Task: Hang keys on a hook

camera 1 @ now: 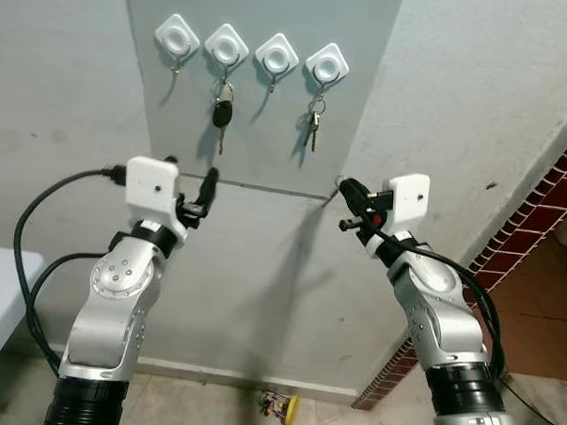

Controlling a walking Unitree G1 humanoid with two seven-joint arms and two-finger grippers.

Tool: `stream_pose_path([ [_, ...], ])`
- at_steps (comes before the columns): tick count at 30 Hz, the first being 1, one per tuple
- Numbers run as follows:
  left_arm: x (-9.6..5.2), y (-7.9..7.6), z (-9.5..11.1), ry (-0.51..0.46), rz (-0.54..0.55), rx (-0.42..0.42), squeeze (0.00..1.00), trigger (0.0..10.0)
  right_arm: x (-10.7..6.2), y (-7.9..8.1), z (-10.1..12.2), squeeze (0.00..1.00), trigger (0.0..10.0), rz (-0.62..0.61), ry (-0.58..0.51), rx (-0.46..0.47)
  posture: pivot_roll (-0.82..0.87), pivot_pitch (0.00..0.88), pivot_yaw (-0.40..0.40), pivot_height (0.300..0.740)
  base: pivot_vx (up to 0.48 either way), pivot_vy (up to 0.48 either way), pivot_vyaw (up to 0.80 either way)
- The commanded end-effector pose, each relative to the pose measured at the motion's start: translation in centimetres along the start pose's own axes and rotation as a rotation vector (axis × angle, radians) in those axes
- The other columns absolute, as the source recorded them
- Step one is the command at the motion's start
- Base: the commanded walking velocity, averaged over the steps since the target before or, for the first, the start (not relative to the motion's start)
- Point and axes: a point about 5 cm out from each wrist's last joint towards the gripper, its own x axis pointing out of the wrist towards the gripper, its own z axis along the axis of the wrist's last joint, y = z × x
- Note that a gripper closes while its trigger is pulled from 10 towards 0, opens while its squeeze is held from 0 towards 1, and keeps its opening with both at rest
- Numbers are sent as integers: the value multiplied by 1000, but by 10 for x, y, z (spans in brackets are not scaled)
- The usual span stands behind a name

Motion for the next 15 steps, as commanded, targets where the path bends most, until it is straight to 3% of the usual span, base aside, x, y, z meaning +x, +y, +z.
stream_pose_path([
  [1,4,-5,10,-28,-41,13,0,10000,6,5,16,0,10000,55,-44,6,-81,0,-74,740,0,0,0],
  [15,8,-9,23,-78,-69,-4,0,10000,23,24,45,0,10000,190,-152,70,-76,0,-80,740,0,0,0],
])
